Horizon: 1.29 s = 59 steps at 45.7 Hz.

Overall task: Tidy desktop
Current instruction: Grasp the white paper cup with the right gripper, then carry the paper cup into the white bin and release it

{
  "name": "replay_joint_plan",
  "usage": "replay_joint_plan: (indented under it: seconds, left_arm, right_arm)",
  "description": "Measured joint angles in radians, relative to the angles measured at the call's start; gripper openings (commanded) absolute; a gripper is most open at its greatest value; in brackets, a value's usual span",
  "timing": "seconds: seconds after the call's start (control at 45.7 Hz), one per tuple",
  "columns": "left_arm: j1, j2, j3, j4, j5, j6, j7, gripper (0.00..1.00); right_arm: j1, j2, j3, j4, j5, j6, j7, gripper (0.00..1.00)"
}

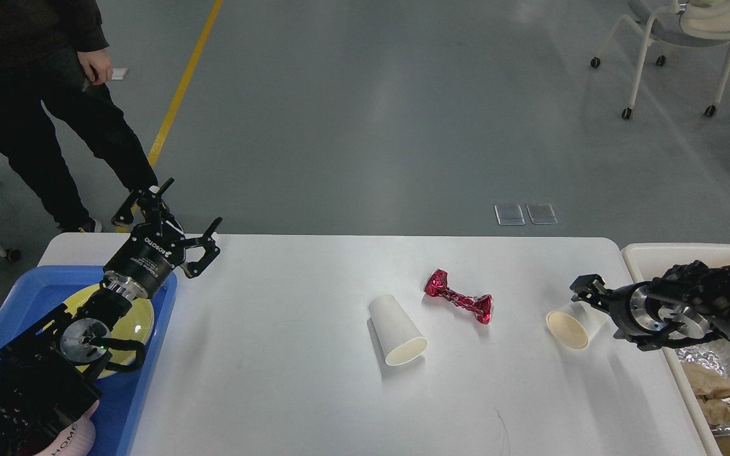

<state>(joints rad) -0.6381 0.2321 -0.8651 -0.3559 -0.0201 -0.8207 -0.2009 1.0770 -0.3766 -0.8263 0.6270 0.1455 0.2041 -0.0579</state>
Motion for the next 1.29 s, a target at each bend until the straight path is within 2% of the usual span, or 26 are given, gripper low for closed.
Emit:
replay_joint_plan:
  seconds: [0.197, 0.263, 0.306, 0.394, 0.46, 0.525, 0.569, 0.81, 0.941, 1.094, 1.291]
  left_arm:
    - [0.0, 0.0, 0.0, 0.0, 0.0, 0.0, 0.0, 1.0]
    - [0.0, 0.0, 0.0, 0.0, 0.0, 0.0, 0.0, 1.0]
    - [0.0, 0.0, 0.0, 0.0, 0.0, 0.0, 0.0, 1.0]
    - [0.0, 0.0, 0.0, 0.0, 0.0, 0.0, 0.0, 1.0]
    - [0.0, 0.0, 0.0, 0.0, 0.0, 0.0, 0.0, 1.0]
    - [0.0, 0.0, 0.0, 0.0, 0.0, 0.0, 0.0, 1.0]
    - [0.0, 0.001, 0.0, 0.0, 0.0, 0.0, 0.0, 1.0]
    - [0.0, 0.001, 0.0, 0.0, 0.0, 0.0, 0.0, 1.0]
    - [0.0, 0.001, 0.0, 0.0, 0.0, 0.0, 0.0, 1.0]
    - [0.0, 0.0, 0.0, 0.0, 0.0, 0.0, 0.0, 1.0]
    - [0.0, 0.0, -0.002, 0.0, 0.0, 0.0, 0.0, 1.0]
  right_arm:
    - [-0.072, 0.045, 0.078, -0.063, -0.027, -0.057, 0.0, 1.0]
    - [-0.089, 0.054, 0.106, -0.077, -0.04, -0.071, -0.001, 0.92]
    - [-0.098, 0.058, 0.121, -0.081, -0.05, -0.076, -0.002, 0.77]
    - [-0.11, 0.064, 0.141, -0.084, -0.063, -0.092, -0.002, 0.37]
    - [-0.116, 0.066, 0.148, -0.084, -0.067, -0.105, -0.002, 0.25]
    - [-0.119, 0.066, 0.151, -0.083, -0.071, -0.11, -0.002, 0.18]
    - [-0.119, 0.066, 0.152, -0.083, -0.076, -0.111, -0.001, 0.01]
    - [-0.102, 0.036, 0.152, -0.067, -0.086, -0.082, 0.003, 0.0]
    - [-0.041, -0.015, 0.123, -0.038, -0.089, -0.004, 0.009, 0.0]
    - [0.154, -0.15, 0.025, 0.043, -0.134, 0.171, 0.015, 0.0]
    - [0.628, -0.355, -0.169, 0.213, -0.372, 0.517, 0.047, 0.0]
